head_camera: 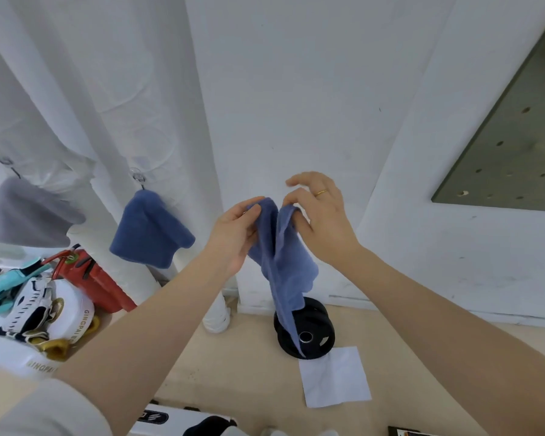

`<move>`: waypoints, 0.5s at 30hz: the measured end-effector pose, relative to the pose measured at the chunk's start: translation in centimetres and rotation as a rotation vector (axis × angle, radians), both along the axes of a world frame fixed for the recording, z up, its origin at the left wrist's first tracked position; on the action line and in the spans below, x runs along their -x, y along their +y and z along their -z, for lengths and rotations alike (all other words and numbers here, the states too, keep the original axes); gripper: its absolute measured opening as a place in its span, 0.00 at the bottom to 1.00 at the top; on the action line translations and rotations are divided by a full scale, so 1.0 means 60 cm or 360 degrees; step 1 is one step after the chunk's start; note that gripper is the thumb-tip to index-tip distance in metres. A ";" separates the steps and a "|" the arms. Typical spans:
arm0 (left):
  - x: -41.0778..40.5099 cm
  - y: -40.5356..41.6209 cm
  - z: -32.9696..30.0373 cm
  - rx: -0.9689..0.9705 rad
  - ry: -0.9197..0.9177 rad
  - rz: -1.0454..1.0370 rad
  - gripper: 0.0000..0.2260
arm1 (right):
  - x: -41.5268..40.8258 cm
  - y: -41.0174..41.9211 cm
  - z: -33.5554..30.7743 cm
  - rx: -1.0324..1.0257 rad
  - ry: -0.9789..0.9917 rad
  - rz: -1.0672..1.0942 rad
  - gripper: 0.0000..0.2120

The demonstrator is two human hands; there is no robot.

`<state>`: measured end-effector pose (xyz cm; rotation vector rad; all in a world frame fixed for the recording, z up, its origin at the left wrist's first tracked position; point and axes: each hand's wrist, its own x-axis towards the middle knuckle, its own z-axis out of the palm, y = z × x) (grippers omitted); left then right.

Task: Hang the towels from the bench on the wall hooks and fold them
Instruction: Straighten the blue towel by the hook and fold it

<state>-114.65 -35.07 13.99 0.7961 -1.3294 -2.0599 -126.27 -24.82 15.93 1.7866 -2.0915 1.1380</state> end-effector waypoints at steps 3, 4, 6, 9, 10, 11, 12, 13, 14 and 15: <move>0.006 0.008 -0.004 0.0019 0.0008 0.0062 0.09 | -0.016 0.007 -0.015 -0.0335 -0.0544 -0.0268 0.09; 0.009 0.016 -0.009 0.0015 0.0006 0.0067 0.07 | -0.021 0.006 -0.015 -0.0397 -0.0616 -0.0212 0.09; 0.014 0.031 -0.015 0.0076 0.0000 0.0069 0.06 | -0.026 0.004 -0.012 -0.0344 -0.0596 0.0021 0.08; 0.017 0.040 -0.014 0.0166 0.0026 0.0069 0.06 | -0.023 0.003 -0.009 -0.0229 -0.0522 0.0285 0.08; 0.016 0.040 -0.016 0.0153 0.0046 0.0056 0.06 | -0.020 0.004 -0.009 -0.0191 -0.0501 0.0297 0.08; 0.015 0.039 -0.016 0.0140 0.0059 0.0049 0.07 | -0.017 0.005 -0.007 -0.0156 -0.0498 0.0278 0.07; 0.015 0.039 -0.016 0.0128 0.0069 0.0055 0.08 | -0.015 0.007 -0.006 -0.0124 -0.0558 0.0235 0.06; 0.015 0.041 -0.019 0.0132 0.0076 0.0074 0.09 | -0.013 0.008 -0.007 -0.0098 -0.0680 0.0182 0.06; 0.016 0.044 -0.021 0.0134 0.0092 0.0098 0.09 | -0.012 0.010 -0.008 -0.0078 -0.0844 0.0131 0.05; 0.017 0.047 -0.022 0.0131 0.0116 0.0115 0.09 | -0.012 0.011 -0.010 -0.0056 -0.0998 0.0090 0.06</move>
